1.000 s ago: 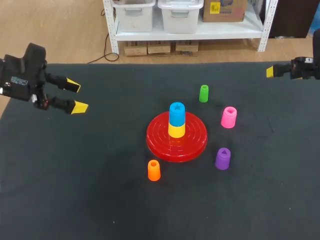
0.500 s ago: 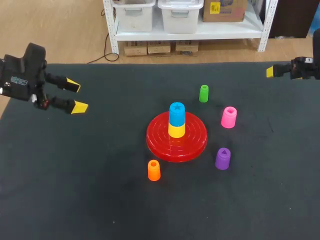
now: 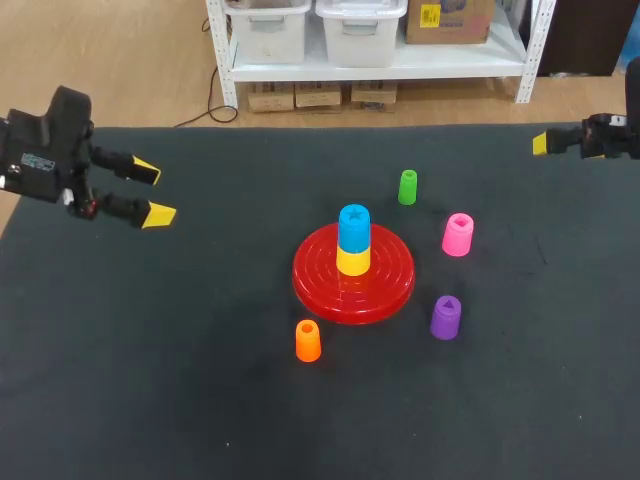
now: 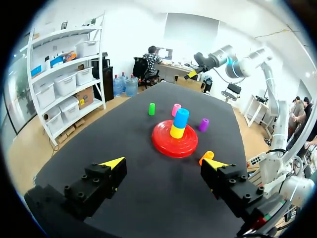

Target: Pick up and stack the cylinders on the red base in this order: pink,purple,orange,green

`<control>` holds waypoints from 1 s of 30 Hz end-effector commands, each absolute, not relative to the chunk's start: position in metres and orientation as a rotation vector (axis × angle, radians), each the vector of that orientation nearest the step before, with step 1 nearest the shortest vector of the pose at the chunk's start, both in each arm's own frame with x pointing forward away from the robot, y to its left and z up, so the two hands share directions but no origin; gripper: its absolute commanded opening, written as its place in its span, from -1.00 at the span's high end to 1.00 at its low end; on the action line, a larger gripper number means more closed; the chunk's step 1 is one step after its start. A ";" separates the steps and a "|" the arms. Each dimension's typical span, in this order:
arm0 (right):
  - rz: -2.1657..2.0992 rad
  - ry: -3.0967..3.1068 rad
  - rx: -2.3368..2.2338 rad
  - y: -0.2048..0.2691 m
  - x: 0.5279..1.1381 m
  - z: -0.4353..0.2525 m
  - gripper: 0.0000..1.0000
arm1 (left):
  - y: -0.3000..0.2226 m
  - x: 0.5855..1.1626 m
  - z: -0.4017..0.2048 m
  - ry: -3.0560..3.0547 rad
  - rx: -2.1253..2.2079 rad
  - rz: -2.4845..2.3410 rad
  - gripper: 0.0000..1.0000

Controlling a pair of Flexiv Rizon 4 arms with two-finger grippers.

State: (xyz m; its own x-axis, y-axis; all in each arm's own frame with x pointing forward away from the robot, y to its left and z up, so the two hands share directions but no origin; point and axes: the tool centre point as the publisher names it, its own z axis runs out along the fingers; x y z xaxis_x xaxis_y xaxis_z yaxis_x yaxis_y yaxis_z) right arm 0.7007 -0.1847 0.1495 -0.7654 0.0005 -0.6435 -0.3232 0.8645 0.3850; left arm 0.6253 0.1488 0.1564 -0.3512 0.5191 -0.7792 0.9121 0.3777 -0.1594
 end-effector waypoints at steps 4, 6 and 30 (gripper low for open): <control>0.638 2.372 -0.232 -0.185 0.700 0.150 -1.00 | 0.149 0.625 0.155 1.998 1.226 -0.794 -1.00; 0.638 2.372 -0.232 -0.185 0.700 0.150 -1.00 | 0.149 0.625 0.155 1.998 1.226 -0.794 -1.00; -0.003 2.890 -0.883 -0.097 0.694 0.066 -1.00 | 0.149 0.625 0.155 1.998 1.226 -0.794 -1.00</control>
